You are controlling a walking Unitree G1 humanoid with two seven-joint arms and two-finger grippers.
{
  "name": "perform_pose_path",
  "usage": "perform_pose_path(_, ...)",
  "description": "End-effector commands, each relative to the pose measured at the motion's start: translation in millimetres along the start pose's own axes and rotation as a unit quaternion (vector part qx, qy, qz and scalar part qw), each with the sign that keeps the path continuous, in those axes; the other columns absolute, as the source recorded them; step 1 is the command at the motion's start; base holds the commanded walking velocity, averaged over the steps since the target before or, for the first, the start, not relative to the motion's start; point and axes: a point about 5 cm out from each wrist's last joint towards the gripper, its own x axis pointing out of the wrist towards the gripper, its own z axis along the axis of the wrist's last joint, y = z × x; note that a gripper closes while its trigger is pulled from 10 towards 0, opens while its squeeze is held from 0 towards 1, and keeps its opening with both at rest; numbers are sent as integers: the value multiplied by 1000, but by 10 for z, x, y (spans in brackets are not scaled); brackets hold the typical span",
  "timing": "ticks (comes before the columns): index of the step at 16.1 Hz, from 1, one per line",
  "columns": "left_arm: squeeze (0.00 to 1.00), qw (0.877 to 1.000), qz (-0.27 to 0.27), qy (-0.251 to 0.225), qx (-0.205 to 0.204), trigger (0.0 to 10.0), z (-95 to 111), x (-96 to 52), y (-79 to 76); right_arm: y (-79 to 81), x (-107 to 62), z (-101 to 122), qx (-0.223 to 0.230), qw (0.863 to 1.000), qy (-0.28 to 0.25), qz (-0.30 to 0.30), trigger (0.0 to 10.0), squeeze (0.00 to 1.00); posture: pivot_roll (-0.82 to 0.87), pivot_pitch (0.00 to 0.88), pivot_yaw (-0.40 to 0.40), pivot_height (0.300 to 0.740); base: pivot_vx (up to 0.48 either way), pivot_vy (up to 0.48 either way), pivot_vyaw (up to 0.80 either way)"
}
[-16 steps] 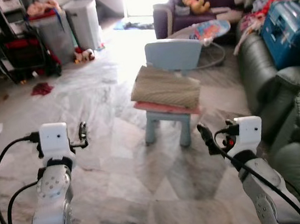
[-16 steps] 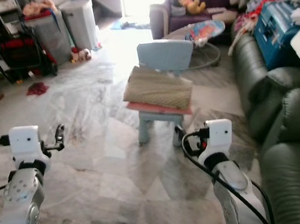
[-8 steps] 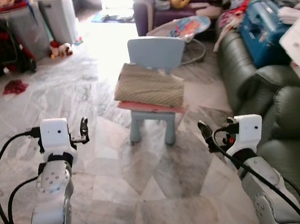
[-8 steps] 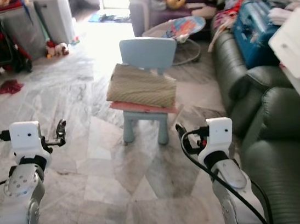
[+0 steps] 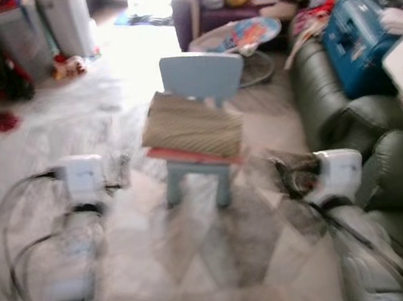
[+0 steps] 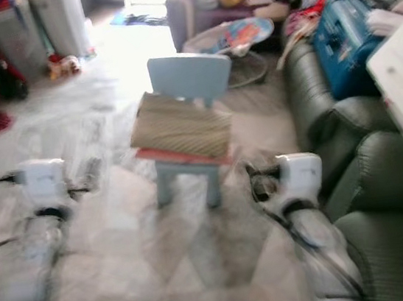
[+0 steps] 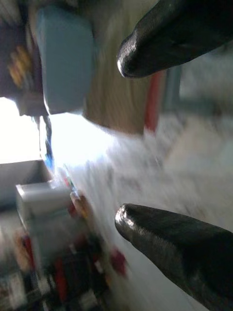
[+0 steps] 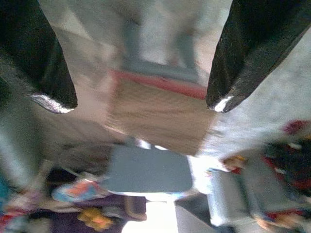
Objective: Move the pillow to the sofa
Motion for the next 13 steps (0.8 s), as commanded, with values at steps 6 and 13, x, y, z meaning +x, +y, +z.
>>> perform_pose_path(6,0,1000,-19,-7,-21,10000,63,42,-126,-133,-64,-34,-13,1000,8,-25,10000,0,-28,0,-44,740,397,203,0)
perform_pose_path(13,0,1000,-24,-12,-1,10000,80,41,-130,-136,-55,-27,-15,1000,6,-25,10000,0,-24,0,-46,740,342,302,0)
